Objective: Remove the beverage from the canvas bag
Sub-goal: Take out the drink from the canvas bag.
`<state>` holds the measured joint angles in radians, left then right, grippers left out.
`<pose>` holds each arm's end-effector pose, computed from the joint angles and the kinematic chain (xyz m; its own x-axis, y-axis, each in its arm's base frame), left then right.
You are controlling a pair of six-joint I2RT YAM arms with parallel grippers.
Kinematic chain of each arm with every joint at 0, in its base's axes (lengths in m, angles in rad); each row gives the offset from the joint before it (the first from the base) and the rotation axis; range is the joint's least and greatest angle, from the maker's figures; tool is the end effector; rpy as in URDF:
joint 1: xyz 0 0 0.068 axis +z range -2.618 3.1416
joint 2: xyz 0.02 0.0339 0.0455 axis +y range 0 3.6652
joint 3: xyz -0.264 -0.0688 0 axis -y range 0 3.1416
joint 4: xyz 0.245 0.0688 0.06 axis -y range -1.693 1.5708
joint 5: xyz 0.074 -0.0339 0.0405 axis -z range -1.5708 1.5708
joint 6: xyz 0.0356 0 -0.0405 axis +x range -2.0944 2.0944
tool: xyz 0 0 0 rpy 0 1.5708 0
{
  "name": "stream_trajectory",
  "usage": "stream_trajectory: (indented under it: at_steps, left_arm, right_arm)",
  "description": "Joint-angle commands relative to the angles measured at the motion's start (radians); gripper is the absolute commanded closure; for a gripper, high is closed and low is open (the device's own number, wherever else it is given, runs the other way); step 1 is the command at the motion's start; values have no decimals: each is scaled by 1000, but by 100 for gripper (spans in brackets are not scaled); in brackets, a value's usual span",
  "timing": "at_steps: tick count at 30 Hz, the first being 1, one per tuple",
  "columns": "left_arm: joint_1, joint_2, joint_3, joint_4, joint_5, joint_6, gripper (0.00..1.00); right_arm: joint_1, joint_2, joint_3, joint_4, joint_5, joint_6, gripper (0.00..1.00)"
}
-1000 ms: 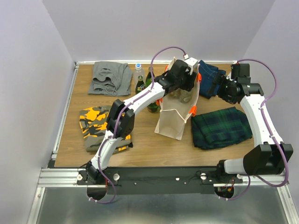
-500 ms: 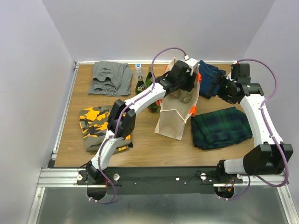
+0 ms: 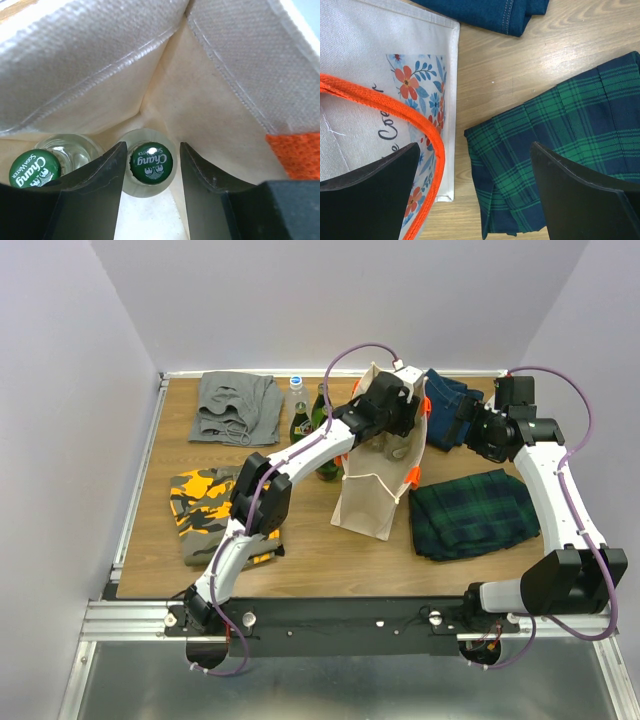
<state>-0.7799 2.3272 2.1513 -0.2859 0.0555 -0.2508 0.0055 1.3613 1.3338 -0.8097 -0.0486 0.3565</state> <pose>0.3903 -0.3889 0.2729 -0.4899 0.1360 -0.8611 0.6357 0.7316 -0.2461 0.2850 0.0033 0.3436 -0.7093 0.3447 -0.6149 0.2236 0.9373 0.2675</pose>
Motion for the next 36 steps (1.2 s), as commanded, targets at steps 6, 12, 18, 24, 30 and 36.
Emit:
stream_trajectory:
  at_steps: [6,12,18,24,30,36]
  left_arm:
    - [-12,-11,-27,-7,-6,5,52]
    - [-12,-11,-27,-15,-6,7,71]
    - [-12,-14,-19,-30,-9,8,100]
    - [-12,-25,2,-65,-8,16,100]
    - [-12,-54,24,-91,-6,24,100]
    - [-13,-91,45,-98,1,41,100]
  right_arm:
    - [-1,-2,1,-11,16,-11,0]
    - [-2,2,2,-11,15,-11,0]
    - [-1,4,5,-8,12,-10,0]
    - [-1,-2,-1,-9,13,-10,0]
    - [-2,-7,-7,-8,18,-10,0]
    - [-1,-7,-7,-8,15,-7,0]
